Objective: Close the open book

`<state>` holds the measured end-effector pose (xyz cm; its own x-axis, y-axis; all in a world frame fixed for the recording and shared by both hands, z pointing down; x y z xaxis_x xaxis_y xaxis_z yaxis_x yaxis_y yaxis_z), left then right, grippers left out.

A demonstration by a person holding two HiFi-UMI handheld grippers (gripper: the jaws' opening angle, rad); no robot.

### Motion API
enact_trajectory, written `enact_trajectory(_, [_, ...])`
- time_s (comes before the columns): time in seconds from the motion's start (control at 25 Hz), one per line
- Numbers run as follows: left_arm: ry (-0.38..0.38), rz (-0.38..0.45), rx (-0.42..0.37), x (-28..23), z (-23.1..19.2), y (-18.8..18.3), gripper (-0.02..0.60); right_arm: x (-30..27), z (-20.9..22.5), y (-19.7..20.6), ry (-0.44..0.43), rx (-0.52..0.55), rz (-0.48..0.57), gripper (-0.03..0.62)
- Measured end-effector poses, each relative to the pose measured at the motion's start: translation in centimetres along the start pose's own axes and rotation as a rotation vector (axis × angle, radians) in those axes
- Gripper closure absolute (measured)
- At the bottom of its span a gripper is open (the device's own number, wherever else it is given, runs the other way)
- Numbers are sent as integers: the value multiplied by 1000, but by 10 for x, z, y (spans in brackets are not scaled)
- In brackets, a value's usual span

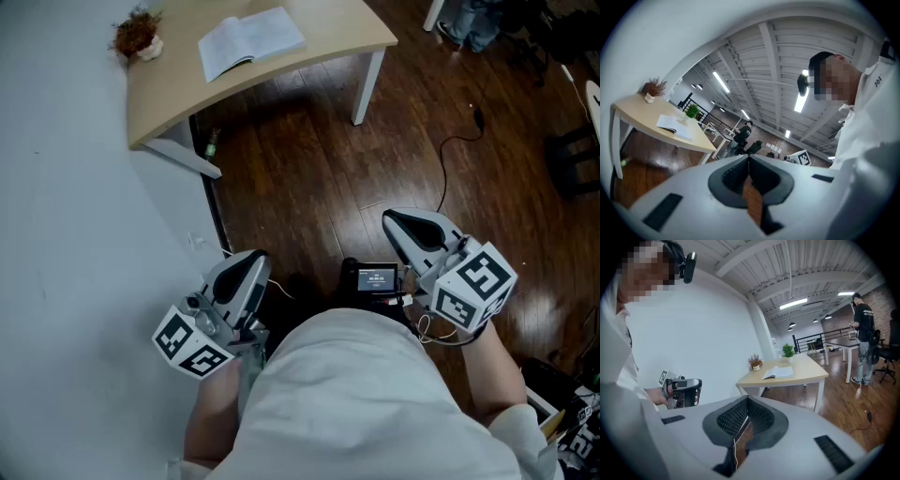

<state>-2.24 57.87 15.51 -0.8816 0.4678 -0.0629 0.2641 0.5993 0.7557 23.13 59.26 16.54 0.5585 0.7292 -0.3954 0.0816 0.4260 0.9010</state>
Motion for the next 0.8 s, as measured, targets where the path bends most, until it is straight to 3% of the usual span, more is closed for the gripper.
enact_trajectory(0.8, [-74, 18, 4, -61, 19, 24, 583, -2, 57, 5, -98, 29, 3, 591])
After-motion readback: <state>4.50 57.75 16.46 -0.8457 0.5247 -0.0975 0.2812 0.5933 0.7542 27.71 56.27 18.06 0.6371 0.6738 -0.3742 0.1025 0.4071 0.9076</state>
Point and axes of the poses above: the fingertips, and each gripper's own axes: x backward along the fingers, z to its right, y out of its underside, the point moved 5 cm from there along x, backward along the fingers, and after that the axes turned 8 degrees about x, right-handed, at the moved point
